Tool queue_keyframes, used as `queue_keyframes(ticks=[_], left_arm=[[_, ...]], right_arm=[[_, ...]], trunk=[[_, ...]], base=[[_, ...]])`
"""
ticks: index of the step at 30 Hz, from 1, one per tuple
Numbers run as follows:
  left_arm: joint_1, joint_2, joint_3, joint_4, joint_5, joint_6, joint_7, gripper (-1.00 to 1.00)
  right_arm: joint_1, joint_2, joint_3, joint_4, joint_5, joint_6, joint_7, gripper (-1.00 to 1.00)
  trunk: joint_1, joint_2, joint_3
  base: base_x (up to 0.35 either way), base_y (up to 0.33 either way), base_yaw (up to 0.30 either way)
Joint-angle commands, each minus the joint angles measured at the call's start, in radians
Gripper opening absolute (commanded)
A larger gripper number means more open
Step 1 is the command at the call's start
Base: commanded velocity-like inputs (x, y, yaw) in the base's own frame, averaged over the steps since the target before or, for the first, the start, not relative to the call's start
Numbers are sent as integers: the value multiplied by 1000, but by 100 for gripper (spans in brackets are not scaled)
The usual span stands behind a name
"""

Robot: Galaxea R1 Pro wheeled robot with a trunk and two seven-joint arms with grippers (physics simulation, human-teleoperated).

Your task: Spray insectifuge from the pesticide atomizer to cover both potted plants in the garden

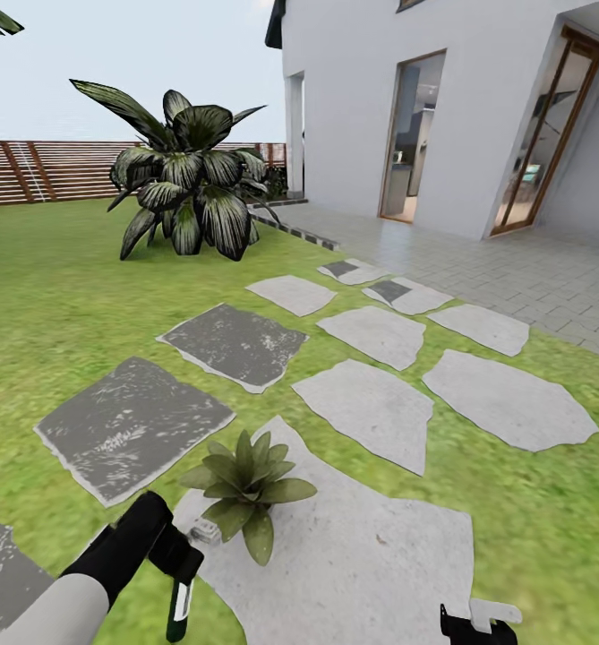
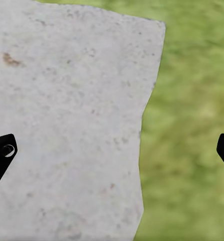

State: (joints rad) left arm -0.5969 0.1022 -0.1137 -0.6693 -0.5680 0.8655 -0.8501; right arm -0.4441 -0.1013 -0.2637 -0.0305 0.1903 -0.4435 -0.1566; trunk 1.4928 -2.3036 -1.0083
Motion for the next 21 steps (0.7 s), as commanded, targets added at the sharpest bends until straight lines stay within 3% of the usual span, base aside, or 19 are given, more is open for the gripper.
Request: queue_keyframes(ticks=[1, 4, 6, 7, 13, 17, 21], left_arm=[[0, 0, -1, -2, -1, -2, -4, -100], [1, 10, 2, -1, 7, -3, 5, -100], [2, 18, 42, -2, 8, -3, 7, -100], [2, 17, 45, -2, 8, -3, 7, -100], [2, 19, 48, -1, 6, -3, 7, -100], [2, 23, 49, -1, 3, -3, 9, -100], [2, 44, 52, 0, 3, -3, 49, -100]], right_arm=[[-1, 0, -6, 1, 11, -3, -4, 100], [-1, 0, -6, 1, 11, -3, -4, 100], [-1, 0, -6, 1, 11, -3, -4, 100], [-1, 0, -6, 1, 11, -3, -4, 100], [-1, 0, -6, 1, 11, -3, -4, 100], [-1, 0, -6, 1, 11, -3, -5, 100], [-1, 0, -6, 1, 11, -3, -5, 100]], trunk=[[0, 0, -1], [0, 0, -1], [0, 0, -1], [0, 0, -1], [0, 0, -1], [0, 0, -1], [0, 0, -1]], base=[[0, 0, -38], [0, 0, -176], [-143, 46, -105], [-194, 177, -13], [-29, 256, -92], [-1, 47, -149], [0, 4, -13]])
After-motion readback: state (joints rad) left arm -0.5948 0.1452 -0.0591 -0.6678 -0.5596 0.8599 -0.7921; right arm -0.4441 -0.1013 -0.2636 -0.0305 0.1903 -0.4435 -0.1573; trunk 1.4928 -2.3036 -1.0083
